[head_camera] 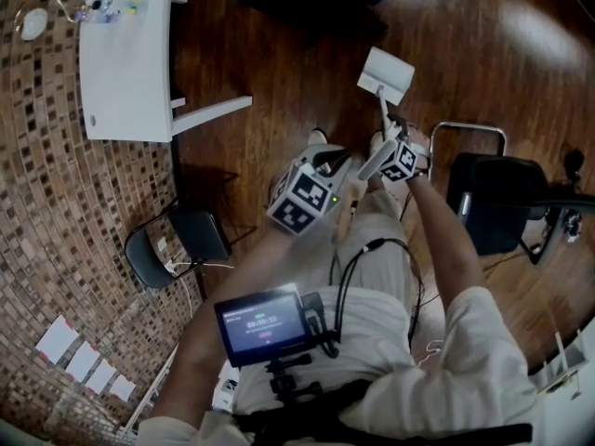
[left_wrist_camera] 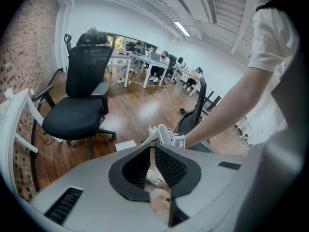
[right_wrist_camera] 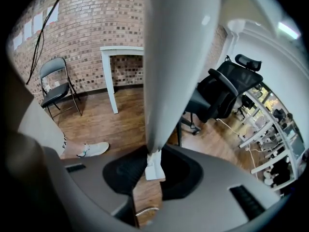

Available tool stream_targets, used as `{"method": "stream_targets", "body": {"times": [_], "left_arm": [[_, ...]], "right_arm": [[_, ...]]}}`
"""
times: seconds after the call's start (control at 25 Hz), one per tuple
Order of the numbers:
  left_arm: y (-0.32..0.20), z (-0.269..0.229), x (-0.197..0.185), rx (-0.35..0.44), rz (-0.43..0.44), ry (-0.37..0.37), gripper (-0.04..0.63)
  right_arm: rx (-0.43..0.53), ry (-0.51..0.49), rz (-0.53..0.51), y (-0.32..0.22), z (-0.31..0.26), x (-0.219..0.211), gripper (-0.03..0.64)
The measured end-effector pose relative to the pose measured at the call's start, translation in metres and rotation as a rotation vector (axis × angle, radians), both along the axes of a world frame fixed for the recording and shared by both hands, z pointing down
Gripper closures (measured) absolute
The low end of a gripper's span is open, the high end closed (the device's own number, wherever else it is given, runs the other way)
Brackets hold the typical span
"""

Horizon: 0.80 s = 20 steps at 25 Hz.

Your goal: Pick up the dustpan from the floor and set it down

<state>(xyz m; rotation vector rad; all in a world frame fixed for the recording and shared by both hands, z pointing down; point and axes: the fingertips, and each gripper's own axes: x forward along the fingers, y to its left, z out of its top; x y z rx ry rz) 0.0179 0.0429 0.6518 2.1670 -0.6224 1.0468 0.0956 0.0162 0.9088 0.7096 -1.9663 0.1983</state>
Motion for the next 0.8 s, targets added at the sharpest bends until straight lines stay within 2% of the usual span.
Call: {"method": "stream_targets", "body": {"times": [0.52,0.8], "left_arm": [[-0.010,-0.009,0.005,0.033,0.004,0.009,0.571],[-0.015,-0.013,-0.005,0.033,-0.028,0.051,0.571]], "right_arm": [[-0.013,-0.084,0.096,-0.002,-0.021,-0.001,0.517],[-0.010,-0.097,0.118,-0.001,-0.029,-0.006,0.518]]}}
